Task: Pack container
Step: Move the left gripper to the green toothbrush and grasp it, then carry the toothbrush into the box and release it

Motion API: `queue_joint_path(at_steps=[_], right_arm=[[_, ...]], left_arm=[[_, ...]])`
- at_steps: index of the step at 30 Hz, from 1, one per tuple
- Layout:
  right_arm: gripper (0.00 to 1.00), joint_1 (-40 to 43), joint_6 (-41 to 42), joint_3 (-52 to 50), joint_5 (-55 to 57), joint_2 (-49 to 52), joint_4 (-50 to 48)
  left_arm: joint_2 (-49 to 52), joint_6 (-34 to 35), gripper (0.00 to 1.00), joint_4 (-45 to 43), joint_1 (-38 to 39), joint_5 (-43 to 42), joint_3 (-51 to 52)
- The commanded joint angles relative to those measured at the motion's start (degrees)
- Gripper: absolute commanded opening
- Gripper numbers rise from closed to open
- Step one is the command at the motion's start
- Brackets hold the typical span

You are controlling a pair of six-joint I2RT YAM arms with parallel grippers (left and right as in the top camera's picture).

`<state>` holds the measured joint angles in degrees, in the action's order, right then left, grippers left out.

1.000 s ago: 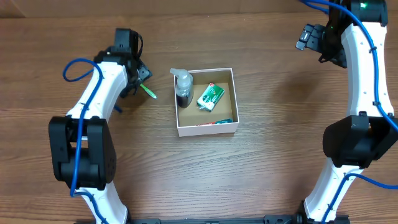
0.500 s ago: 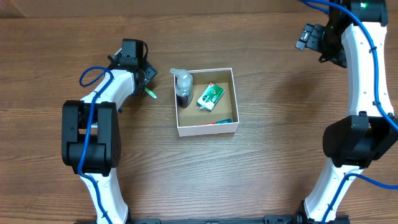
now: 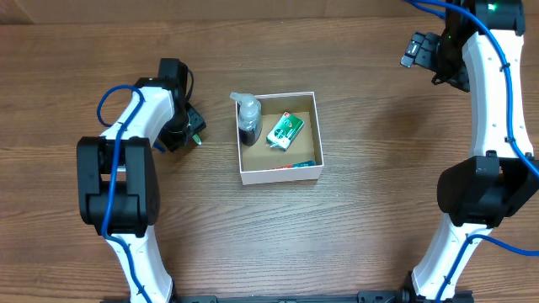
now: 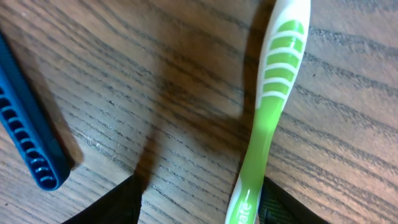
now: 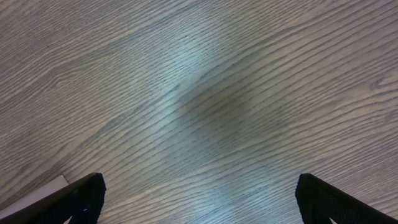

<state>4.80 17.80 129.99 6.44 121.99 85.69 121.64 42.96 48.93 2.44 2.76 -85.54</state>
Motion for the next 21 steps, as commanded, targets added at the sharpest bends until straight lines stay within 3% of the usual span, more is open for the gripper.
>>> queue_joint_path(at_steps=[1, 3, 8, 13, 17, 21], right_arm=[[1.0, 0.1, 0.2, 0.4, 0.9, -0.7, -0.1], [1.0, 0.1, 0.2, 0.4, 0.9, -0.7, -0.1], [1.0, 0.1, 0.2, 0.4, 0.9, -0.7, -0.1], [1.0, 0.1, 0.2, 0.4, 0.9, -0.7, -0.1], [1.0, 0.1, 0.2, 0.4, 0.9, -0.7, -0.1], [1.0, 0.1, 0.2, 0.4, 0.9, -0.7, -0.1]], left_arm=[[4.3, -5.7, 0.59, -3.9, -3.0, 0.6, 2.3], [4.4, -5.8, 0.56, -5.8, -4.8, 0.8, 2.3], [4.4, -8.3, 0.28, -5.8, -6.4, 0.6, 2.3], [4.4, -11.2, 0.07, -2.6, -6.4, 0.6, 2.3], [4.3, -13.1, 0.04, -0.3, -6.2, 0.6, 1.2], [4.2, -17.0, 0.04, 8.3, -6.2, 0.6, -7.8]])
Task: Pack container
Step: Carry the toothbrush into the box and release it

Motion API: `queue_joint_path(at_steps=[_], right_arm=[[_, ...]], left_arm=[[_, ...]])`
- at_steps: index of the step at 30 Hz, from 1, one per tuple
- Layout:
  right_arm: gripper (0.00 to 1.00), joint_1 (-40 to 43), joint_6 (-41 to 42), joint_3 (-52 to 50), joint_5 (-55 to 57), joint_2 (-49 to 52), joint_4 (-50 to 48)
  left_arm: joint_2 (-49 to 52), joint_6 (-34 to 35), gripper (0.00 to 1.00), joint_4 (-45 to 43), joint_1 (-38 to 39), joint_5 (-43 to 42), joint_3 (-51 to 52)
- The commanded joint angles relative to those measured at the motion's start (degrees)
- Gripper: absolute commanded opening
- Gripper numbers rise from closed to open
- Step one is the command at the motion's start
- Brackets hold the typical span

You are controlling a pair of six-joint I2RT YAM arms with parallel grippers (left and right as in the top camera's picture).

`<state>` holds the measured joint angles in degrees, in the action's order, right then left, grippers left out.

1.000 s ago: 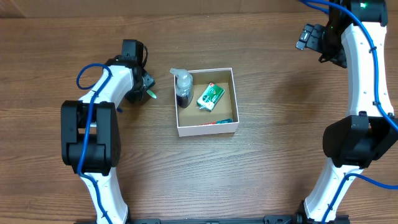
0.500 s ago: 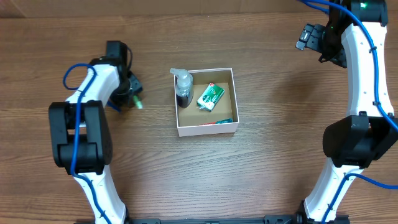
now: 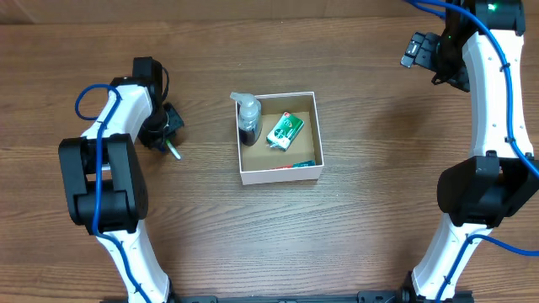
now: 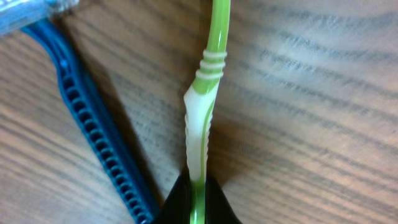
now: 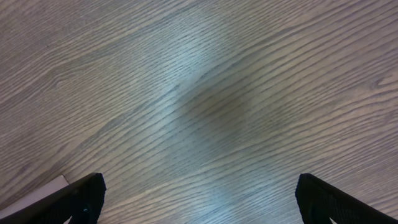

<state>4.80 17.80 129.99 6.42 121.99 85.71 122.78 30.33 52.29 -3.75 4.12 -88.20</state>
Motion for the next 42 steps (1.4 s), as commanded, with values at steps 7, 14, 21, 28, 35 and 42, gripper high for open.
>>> queue_joint_path(at_steps=[7, 14, 21, 28, 35, 42], right_arm=[[1.0, 0.1, 0.2, 0.4, 0.9, -0.7, -0.2], [1.0, 0.1, 0.2, 0.4, 0.9, -0.7, -0.1], [1.0, 0.1, 0.2, 0.4, 0.9, -0.7, -0.1], [1.0, 0.1, 0.2, 0.4, 0.9, -0.7, -0.1], [1.0, 0.1, 0.2, 0.4, 0.9, -0.7, -0.1], [1.0, 0.1, 0.2, 0.4, 0.9, -0.7, -0.1]], left_arm=[[3.1, -17.7, 0.04, 28.2, 4.2, -1.8, -35.9], [3.1, -30.5, 0.04, 43.3, 17.3, -1.8, -63.6], [2.7, -40.6, 0.04, 44.5, 32.3, -1.8, -64.5], [2.7, -45.0, 0.04, 44.5, 36.3, -6.1, -53.5], [2.7, -49.2, 0.04, 43.3, 36.5, -9.6, -41.0], [2.7, -50.1, 0.3, 35.2, 36.4, -9.9, -31.0]])
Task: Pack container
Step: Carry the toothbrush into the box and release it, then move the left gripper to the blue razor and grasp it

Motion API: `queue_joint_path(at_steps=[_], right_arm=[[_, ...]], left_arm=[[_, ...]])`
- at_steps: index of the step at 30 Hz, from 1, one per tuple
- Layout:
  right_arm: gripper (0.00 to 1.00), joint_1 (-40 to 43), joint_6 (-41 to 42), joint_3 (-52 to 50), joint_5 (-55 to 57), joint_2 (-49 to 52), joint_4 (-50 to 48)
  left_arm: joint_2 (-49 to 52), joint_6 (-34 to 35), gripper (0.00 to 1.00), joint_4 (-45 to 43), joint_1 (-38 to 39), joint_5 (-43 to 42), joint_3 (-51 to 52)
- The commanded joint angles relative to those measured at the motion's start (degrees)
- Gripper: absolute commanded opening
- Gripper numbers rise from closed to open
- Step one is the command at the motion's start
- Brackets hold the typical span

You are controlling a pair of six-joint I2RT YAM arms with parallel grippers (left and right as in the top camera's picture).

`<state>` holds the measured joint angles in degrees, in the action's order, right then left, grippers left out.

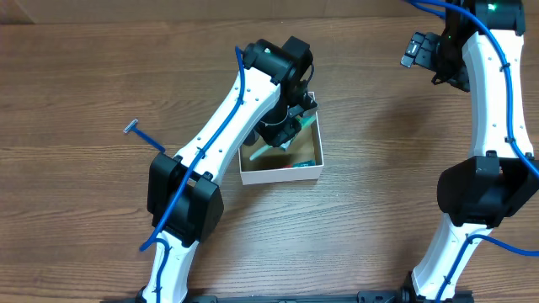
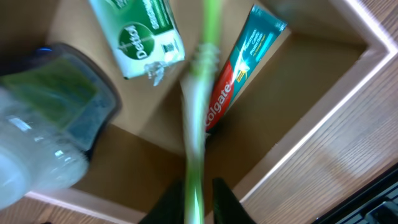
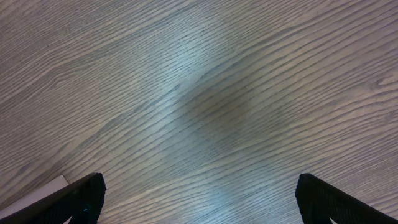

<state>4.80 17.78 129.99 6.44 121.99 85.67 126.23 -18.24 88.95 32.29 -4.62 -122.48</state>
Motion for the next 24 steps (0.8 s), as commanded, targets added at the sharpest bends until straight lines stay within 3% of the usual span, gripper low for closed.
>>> queue_joint_path(at_steps=[1, 5, 8, 10, 12, 13, 15, 20, 24], right_arm=[[1.0, 0.1, 0.2, 0.4, 0.9, -0.7, -0.1], [1.0, 0.1, 0.2, 0.4, 0.9, -0.7, -0.1], [1.0, 0.1, 0.2, 0.4, 0.9, -0.7, -0.1], [1.0, 0.1, 0.2, 0.4, 0.9, -0.7, -0.1], [1.0, 0.1, 0.2, 0.4, 0.9, -0.7, -0.1], [1.0, 0.1, 0.2, 0.4, 0.9, -0.7, -0.1], [1.0, 0.1, 0.2, 0.4, 0.9, -0.7, -0.1], [1.0, 0.1, 0.2, 0.4, 0.9, -0.7, -0.1], [1.0, 0.1, 0.2, 0.4, 0.9, -0.7, -0.1]], left_arm=[[-0.7, -1.5, 0.32, -1.8, 0.3, -1.0, 4.1], [-0.7, 0.5, 0.37, -2.2, 0.3, 2.0, 3.6], [-0.8, 2.6, 0.4, 1.3, 0.7, 1.7, -3.6], [-0.8, 3.7, 0.47, 4.9, 1.4, 2.4, -11.1], [-1.5, 10.0, 0.64, 7.9, 1.6, 7.1, -20.0], [-3.1, 10.9, 0.75, 7.9, 0.8, 8.8, -21.8], [-6.5, 14.8, 0.84, 7.9, -1.2, 11.7, -21.6], [-14.8, 23.0, 0.87, 7.9, -12.5, 12.6, -16.5], [-18.1, 37.5, 0.85, 7.9, -27.4, 12.8, -7.5]])
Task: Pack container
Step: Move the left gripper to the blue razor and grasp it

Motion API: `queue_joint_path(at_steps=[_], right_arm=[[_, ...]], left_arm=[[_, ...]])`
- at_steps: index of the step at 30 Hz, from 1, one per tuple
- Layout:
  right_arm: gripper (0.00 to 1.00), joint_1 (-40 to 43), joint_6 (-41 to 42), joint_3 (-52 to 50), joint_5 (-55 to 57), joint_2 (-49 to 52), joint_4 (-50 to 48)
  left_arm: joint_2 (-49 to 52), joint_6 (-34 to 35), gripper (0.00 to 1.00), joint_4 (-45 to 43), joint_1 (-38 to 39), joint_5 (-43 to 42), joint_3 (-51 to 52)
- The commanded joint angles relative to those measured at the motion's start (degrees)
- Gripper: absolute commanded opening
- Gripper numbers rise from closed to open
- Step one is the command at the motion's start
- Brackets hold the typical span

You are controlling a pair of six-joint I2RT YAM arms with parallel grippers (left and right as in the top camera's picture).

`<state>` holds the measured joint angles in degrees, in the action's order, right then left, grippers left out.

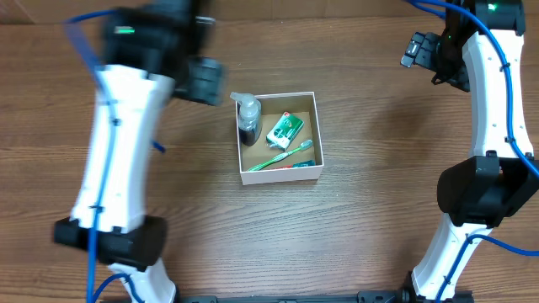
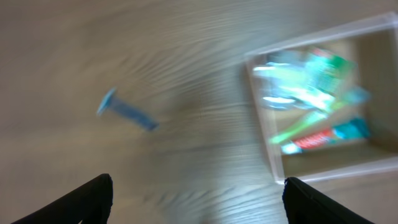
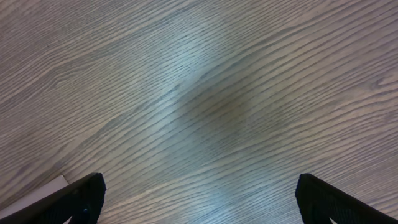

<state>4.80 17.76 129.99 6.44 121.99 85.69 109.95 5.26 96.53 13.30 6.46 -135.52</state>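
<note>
The white box [image 1: 280, 176] stands mid-table and holds a pump bottle [image 1: 247, 118], a green soap pack [image 1: 285, 130], a toothpaste tube [image 1: 296, 165] and the green toothbrush [image 1: 281, 156], which lies loose and slanted. My left gripper [image 1: 202, 80], blurred, hovers high to the left of the box. It is open and empty [image 2: 198, 205]. Its blurred view takes in the box [image 2: 266, 152] at the right and the blue razor [image 2: 127, 112] on the wood. Far back at the right, my right gripper [image 1: 419, 50] is open over bare wood [image 3: 199, 199].
Only a bit of the blue razor [image 1: 157, 147] peeks out beside my left arm, on the table left of the box. A white corner [image 3: 37, 190] shows at the lower left of the right wrist view.
The left gripper was shut on the toothbrush inside the box. It is now open and empty, high up to the left of the box. The toothbrush lies in the box.
My left gripper stood open round the toothbrush on the table beside the razor, left of the box. Then it was shut on the brush, then held it inside the box. Now the brush rests in the box and the gripper is away. The right arm has stayed still.
</note>
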Motion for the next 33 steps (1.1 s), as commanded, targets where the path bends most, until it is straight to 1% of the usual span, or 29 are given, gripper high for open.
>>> queue_joint_path(at_steps=[1, 3, 4, 5, 7, 8, 14, 17, 21, 24, 27, 33], right_arm=[[1.0, 0.1, 0.2, 0.4, 0.9, -0.7, -0.1], [1.0, 0.1, 0.2, 0.4, 0.9, -0.7, -0.1], [1.0, 0.1, 0.2, 0.4, 0.9, -0.7, -0.1], [1.0, 0.1, 0.2, 0.4, 0.9, -0.7, -0.1], [1.0, 0.1, 0.2, 0.4, 0.9, -0.7, -0.1], [1.0, 0.1, 0.2, 0.4, 0.9, -0.7, -0.1], [1.0, 0.1, 0.2, 0.4, 0.9, -0.7, -0.1], [1.0, 0.1, 0.2, 0.4, 0.9, -0.7, -0.1], [1.0, 0.1, 0.2, 0.4, 0.9, -0.7, -0.1], [1.0, 0.1, 0.2, 0.4, 0.9, -0.7, -0.1], [1.0, 0.1, 0.2, 0.4, 0.9, -0.7, -0.1], [1.0, 0.1, 0.2, 0.4, 0.9, -0.7, -0.1]], left_arm=[[-1.7, 17.7, 0.84, 0.3, -10.4, 1.9, 7.6], [-1.8, 26.9, 0.84, -1.0, -13.1, 4.6, 13.9], [-1.8, 31.2, 0.85, -3.1, -13.6, 5.6, 18.2], [-1.8, 33.6, 0.85, -5.0, -13.7, 5.6, 21.3], [-1.8, 40.3, 0.85, -12.0, -13.7, 5.4, 30.9], [-1.8, 41.5, 0.85, -14.4, -13.7, 4.7, 33.7], [-1.7, 41.4, 0.85, -35.5, -15.9, -3.6, 52.9], [-1.7, 41.1, 0.85, -42.9, -17.2, -4.5, 58.3], [-1.6, 41.3, 0.84, -50.4, -17.6, -2.9, 60.9], [-1.0, 41.3, 0.85, -54.8, -17.9, -0.5, 62.0], [0.9, 41.6, 0.85, -56.6, -18.8, -0.5, 62.0], [7.8, 41.7, 0.84, -58.4, -21.8, -4.6, 61.9]])
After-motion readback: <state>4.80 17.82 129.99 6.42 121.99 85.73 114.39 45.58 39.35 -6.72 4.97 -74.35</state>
